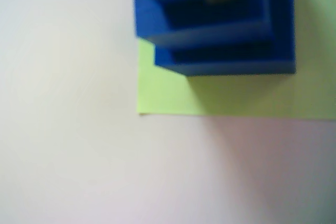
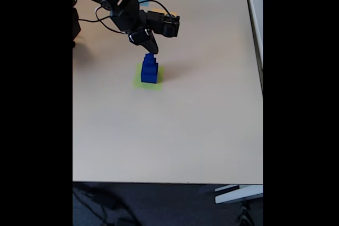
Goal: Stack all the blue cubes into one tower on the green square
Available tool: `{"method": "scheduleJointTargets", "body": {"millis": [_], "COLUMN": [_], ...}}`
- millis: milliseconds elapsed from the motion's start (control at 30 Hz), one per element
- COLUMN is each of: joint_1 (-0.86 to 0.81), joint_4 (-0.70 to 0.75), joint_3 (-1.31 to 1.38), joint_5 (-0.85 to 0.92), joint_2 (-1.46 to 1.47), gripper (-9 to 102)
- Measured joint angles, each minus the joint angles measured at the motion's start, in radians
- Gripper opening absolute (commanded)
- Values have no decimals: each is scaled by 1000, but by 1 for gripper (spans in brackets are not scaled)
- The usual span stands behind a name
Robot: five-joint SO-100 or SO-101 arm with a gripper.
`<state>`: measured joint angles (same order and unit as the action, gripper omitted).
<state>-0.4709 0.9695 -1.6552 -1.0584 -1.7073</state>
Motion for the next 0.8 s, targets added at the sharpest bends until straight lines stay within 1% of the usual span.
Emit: {"method": "scheduleJointTargets", "body": {"millis": [800], "joint_1": [-6], "joint_4": [9], "joint_3": [17], "joint_5": [9], "joint_2": [15], "gripper": [0]}}
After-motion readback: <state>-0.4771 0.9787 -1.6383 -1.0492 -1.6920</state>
